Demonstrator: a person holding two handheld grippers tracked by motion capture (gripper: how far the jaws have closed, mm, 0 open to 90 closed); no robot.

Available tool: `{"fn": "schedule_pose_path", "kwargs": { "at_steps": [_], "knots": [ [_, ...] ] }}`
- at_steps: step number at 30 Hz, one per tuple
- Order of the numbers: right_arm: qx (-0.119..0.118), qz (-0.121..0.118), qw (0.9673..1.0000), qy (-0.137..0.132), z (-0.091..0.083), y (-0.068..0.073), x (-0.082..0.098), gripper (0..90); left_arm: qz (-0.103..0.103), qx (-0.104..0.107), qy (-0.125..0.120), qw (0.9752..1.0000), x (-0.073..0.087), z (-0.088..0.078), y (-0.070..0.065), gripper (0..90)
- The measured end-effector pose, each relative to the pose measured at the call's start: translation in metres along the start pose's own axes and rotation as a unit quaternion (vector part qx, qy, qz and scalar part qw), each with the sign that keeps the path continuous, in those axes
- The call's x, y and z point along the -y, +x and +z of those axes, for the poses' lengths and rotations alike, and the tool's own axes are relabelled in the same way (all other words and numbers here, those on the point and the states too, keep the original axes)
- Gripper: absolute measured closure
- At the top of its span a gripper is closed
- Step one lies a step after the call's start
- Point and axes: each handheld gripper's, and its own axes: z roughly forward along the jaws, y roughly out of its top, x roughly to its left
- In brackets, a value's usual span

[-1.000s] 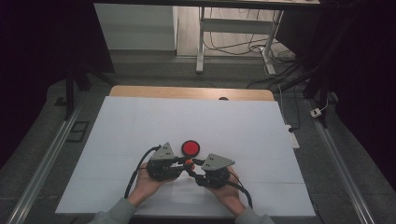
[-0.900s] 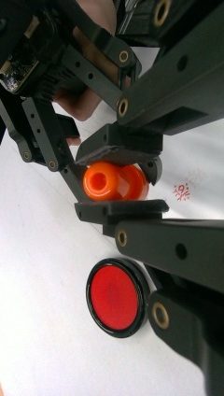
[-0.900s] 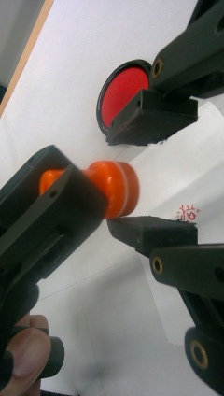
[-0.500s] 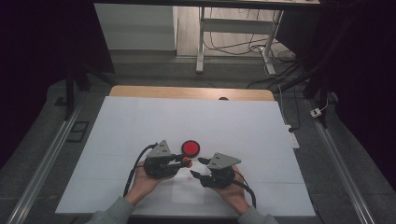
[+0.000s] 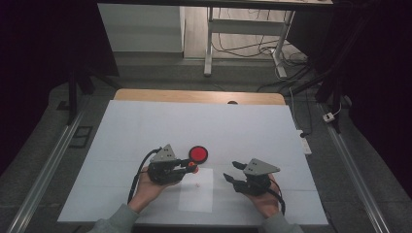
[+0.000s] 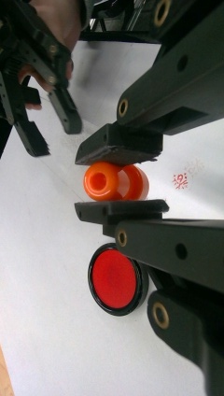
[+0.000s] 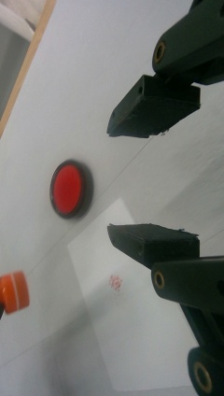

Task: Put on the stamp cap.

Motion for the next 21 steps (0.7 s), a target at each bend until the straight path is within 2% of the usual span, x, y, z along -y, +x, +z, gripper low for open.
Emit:
{"fn": "schedule_pose_path", "kwargs": {
  "at_steps": [5, 14, 21],
  "knots": [
    [0.019, 0.013, 0.9997, -0.002, -0.014, -0.011, 0.008, 43.8, -0.001, 0.0, 0.001, 1.0, 0.0, 0.0, 0.0, 72.0],
    [0.045, 0.007, 0.9988, 0.019, -0.033, -0.023, 0.025, 43.2, -0.004, 0.0, 0.002, 1.0, 0.0, -0.001, 0.003, 72.0],
    [0.067, 0.03, 0.997, 0.025, -0.051, -0.034, 0.042, 43.3, -0.008, -0.003, 0.0, 1.0, 0.0, -0.003, 0.004, 72.0]
  ]
}}
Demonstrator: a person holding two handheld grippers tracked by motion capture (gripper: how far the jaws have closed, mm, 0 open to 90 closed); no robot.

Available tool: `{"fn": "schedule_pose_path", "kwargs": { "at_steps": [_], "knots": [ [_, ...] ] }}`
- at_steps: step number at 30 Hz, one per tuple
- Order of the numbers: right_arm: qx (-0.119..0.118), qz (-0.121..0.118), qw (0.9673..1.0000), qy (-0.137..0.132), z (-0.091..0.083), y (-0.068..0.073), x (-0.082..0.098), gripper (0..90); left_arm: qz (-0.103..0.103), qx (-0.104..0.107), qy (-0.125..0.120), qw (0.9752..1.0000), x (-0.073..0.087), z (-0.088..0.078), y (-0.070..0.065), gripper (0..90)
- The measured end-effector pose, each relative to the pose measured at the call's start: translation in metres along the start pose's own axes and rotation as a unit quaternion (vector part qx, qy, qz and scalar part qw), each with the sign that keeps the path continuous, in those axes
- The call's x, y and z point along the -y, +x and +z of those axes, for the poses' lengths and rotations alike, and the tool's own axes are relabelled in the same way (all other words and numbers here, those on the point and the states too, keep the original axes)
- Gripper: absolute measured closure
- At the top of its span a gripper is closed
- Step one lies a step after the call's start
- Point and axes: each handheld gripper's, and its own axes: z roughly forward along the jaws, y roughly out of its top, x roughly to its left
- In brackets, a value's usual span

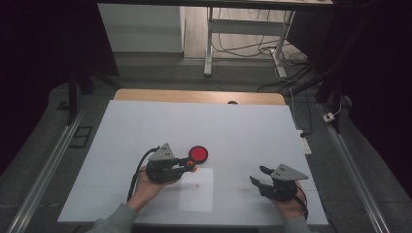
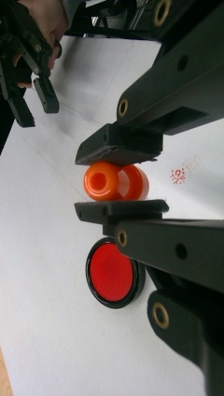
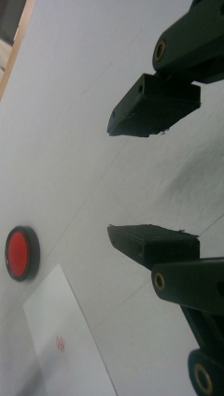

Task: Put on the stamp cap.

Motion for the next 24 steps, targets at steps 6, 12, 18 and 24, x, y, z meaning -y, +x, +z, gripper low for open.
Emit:
{"fn": "schedule_pose_path", "kwargs": {
  "at_steps": [6, 12, 18, 24],
  "knots": [
    [0.015, 0.015, 0.9998, -0.004, -0.003, -0.009, 0.005, 43.3, -0.003, -0.001, 0.002, 1.0, 0.0, -0.001, 0.002, 72.0],
    [0.011, 0.012, 0.9999, -0.003, -0.001, -0.008, 0.004, 43.5, -0.008, -0.007, -0.003, 0.9999, 0.0, -0.004, 0.006, 72.0],
    [0.011, 0.013, 0.9998, 0.0, -0.001, -0.008, 0.005, 43.3, -0.021, -0.014, -0.015, 0.9996, 0.0, -0.011, 0.015, 71.9],
    [0.01, 0.015, 0.9998, -0.004, -0.001, -0.009, 0.005, 43.3, -0.03, -0.025, -0.024, 0.9989, -0.001, -0.017, 0.024, 71.9]
  ]
}}
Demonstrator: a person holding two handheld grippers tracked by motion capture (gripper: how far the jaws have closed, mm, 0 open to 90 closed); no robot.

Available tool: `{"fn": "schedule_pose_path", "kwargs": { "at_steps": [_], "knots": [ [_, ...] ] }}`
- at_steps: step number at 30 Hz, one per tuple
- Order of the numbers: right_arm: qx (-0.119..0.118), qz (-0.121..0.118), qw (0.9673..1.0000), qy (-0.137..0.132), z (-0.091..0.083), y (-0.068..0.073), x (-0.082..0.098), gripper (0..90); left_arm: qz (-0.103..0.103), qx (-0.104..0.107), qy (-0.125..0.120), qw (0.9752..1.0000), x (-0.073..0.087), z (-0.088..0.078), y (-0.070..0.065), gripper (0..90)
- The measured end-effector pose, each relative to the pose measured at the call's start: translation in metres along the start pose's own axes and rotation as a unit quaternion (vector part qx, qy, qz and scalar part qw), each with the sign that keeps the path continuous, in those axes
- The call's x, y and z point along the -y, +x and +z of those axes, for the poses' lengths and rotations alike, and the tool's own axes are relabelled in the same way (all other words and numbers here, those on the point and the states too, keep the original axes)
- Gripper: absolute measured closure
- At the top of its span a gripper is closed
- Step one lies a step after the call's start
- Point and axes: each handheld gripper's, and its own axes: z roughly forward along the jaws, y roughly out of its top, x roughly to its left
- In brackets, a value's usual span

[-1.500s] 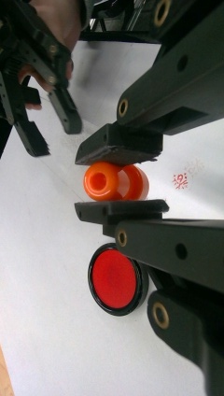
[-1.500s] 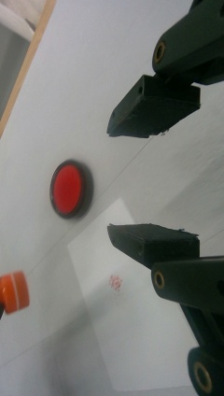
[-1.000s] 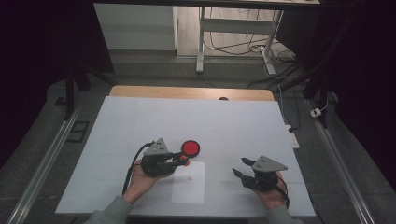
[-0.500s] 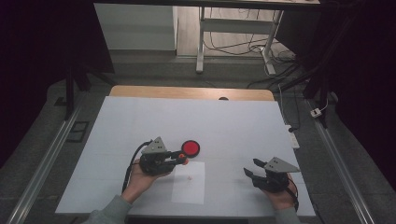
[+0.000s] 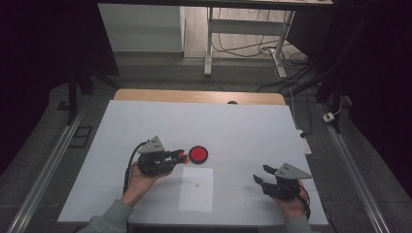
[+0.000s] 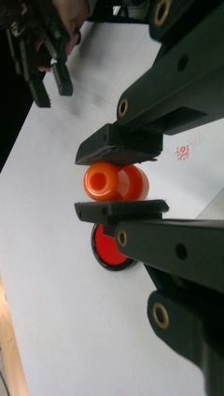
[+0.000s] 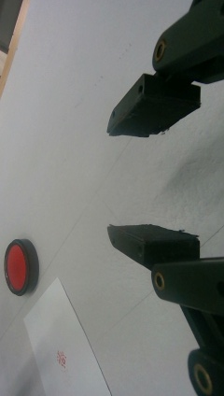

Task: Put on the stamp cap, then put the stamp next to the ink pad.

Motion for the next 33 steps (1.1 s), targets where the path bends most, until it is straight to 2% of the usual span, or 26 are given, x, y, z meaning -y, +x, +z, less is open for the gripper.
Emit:
{"fn": "schedule_pose_path", "kwargs": {
  "at_steps": [19, 33],
  "knots": [
    [0.002, 0.002, 1.0, 0.001, -0.002, 0.0, 0.001, 43.3, -0.024, -0.022, -0.003, 0.9995, 0.0, 0.001, 0.025, 71.9],
    [0.004, -0.002, 0.9999, 0.009, -0.004, 0.003, 0.005, 43.5, -0.043, -0.045, 0.019, 0.9979, 0.003, 0.025, 0.048, 71.8]
  ]
}}
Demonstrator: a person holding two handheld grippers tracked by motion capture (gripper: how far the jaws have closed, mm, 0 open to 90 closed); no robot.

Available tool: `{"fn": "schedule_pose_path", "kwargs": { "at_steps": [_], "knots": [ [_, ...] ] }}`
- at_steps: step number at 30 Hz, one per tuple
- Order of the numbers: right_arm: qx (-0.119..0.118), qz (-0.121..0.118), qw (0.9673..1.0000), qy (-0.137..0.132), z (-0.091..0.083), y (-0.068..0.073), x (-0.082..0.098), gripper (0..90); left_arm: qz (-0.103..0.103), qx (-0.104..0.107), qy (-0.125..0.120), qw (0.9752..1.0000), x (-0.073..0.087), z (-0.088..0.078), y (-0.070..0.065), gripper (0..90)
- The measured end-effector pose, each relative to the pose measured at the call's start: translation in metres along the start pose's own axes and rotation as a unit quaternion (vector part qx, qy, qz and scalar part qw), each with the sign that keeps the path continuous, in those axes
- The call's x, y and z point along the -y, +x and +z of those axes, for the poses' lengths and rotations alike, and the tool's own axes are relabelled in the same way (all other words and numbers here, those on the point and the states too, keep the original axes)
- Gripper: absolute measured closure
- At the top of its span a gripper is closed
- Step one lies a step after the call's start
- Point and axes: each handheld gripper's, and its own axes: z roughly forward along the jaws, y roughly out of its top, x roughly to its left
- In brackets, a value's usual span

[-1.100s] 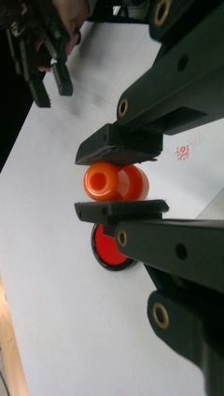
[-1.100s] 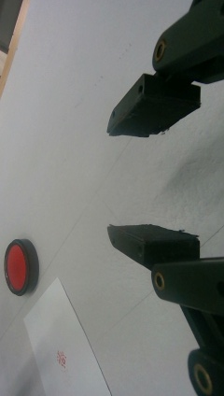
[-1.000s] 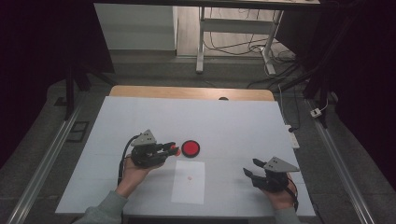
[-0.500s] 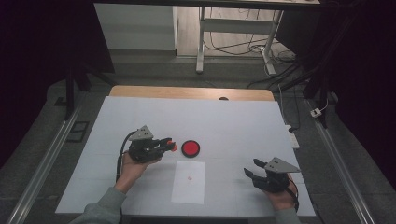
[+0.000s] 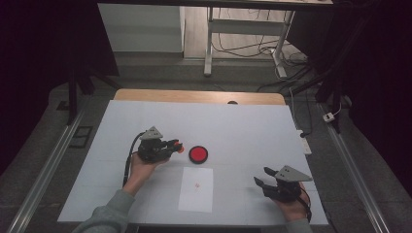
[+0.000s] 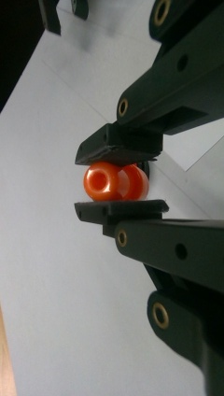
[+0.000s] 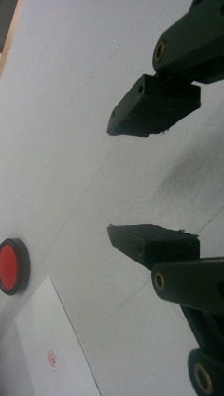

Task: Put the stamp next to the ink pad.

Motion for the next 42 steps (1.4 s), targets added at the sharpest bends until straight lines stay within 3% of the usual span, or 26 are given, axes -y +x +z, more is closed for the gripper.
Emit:
{"fn": "schedule_pose_path", "kwargs": {
  "at_steps": [13, 20, 28, 32, 36, 42],
  "knots": [
    [0.004, 0.002, 1.0, 0.006, -0.004, 0.002, 0.005, 43.6, 0.013, -0.04, 0.054, 0.9977, 0.008, 0.031, 0.012, 71.5],
    [0.005, 0.001, 1.0, 0.006, -0.006, 0.002, 0.006, 43.6, 0.022, -0.047, 0.081, 0.9954, 0.012, 0.039, 0.013, 71.1],
    [0.005, 0.0, 1.0, 0.006, -0.005, 0.002, 0.006, 43.5, 0.025, -0.043, 0.093, 0.9944, 0.014, 0.042, 0.013, 70.0],
    [0.005, 0.001, 1.0, 0.005, -0.005, 0.002, 0.005, 43.4, 0.025, -0.045, 0.091, 0.9945, 0.014, 0.041, 0.013, 63.1],
    [0.005, 0.001, 1.0, 0.005, -0.005, 0.002, 0.005, 43.3, 0.033, -0.057, 0.089, 0.9938, 0.012, 0.039, 0.011, 46.1],
    [0.005, 0.001, 1.0, 0.005, -0.005, 0.002, 0.005, 43.1, 0.02, -0.051, 0.078, 0.9955, 0.009, 0.026, 0.01, 31.3]
  ]
}}
